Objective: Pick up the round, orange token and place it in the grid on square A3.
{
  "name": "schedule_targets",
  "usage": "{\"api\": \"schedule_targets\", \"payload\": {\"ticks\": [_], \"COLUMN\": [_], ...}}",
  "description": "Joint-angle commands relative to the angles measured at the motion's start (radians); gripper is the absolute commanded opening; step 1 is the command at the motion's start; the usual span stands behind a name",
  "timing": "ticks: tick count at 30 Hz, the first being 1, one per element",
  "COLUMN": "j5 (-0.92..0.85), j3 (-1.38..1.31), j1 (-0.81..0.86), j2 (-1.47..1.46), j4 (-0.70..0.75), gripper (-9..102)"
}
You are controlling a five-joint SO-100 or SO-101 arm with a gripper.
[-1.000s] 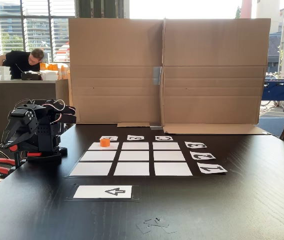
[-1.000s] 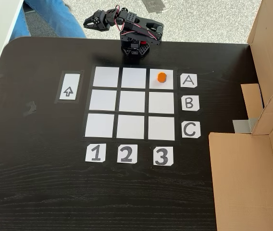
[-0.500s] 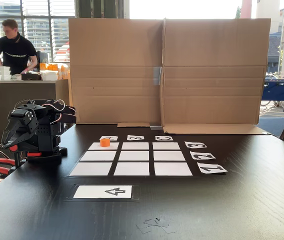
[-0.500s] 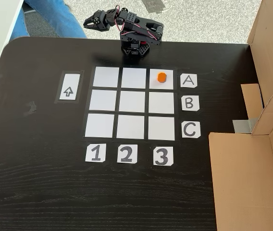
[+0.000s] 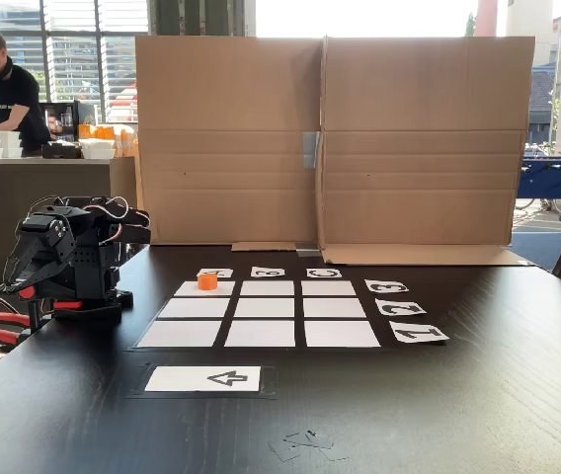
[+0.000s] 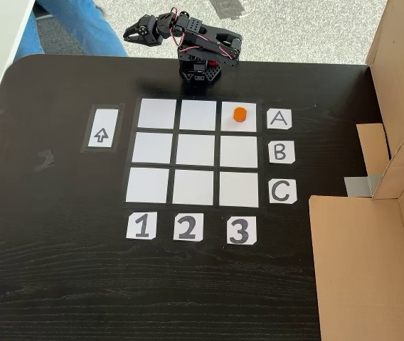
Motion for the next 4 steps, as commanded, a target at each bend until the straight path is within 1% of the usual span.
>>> {"api": "schedule_targets", "payload": {"ticks": [1, 4], "j5": [0.008, 0.008], "j3": [-0.005, -0.005], "j1": [0.000, 0.000], "j2": [0.009, 0.009], "j4": [-0.017, -0.017], "gripper": [-1, -1]}}
